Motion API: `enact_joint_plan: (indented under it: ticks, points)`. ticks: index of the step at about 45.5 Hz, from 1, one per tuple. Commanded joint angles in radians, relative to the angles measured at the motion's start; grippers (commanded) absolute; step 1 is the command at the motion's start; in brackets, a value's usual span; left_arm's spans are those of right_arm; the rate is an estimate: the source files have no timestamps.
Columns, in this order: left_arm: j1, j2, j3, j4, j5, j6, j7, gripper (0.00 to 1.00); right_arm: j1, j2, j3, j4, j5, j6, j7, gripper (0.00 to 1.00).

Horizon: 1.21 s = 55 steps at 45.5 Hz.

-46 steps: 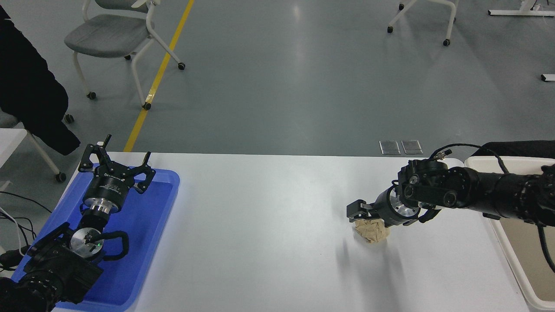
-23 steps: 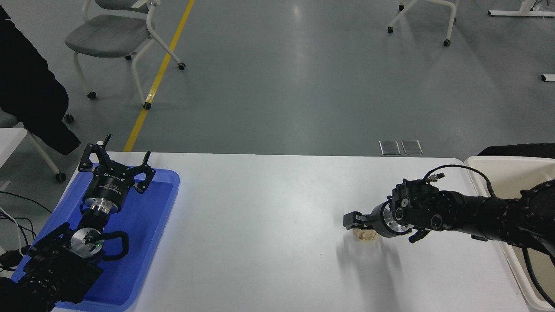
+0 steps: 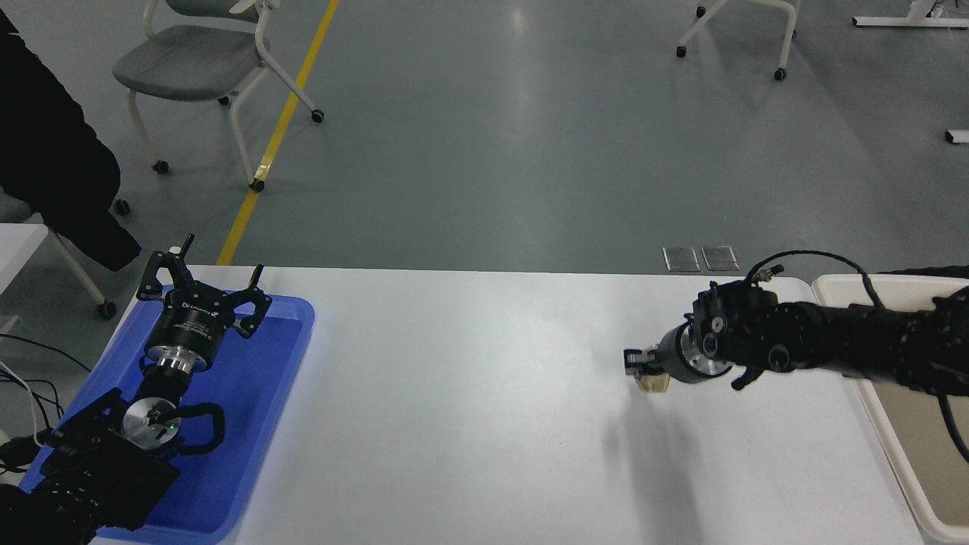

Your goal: Pick up paper ball place in dustbin

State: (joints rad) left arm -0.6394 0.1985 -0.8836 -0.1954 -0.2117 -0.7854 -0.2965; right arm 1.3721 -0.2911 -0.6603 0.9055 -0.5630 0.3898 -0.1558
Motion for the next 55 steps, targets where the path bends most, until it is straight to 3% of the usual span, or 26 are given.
enact_joint_plan:
  ticks: [1, 19, 37, 46, 55]
  points:
    - [0.001, 0.001, 0.000, 0.001, 0.000, 0.000, 0.000, 1.00, 0.352, -0.106, -0.185, 0.226, 0.069, 0.127, 0.004, 0.00]
    - [0.001, 0.001, 0.000, 0.001, 0.000, 0.000, -0.001, 1.00, 0.890, -0.106, -0.404, 0.470, 0.207, 0.343, 0.001, 0.00]
    - [0.003, 0.001, 0.000, 0.001, 0.000, 0.000, -0.001, 1.00, 1.001, -0.115, -0.461, 0.506, 0.196, 0.396, -0.008, 0.00]
    - [0.003, 0.001, 0.000, 0.001, 0.000, 0.000, -0.001, 1.00, 0.970, -0.261, -0.512, 0.468, 0.063, 0.396, -0.011, 0.00]
    - [0.003, 0.001, 0.000, 0.001, 0.000, 0.000, -0.001, 1.00, 0.782, -0.506, -0.469, 0.248, -0.153, 0.396, 0.001, 0.00]
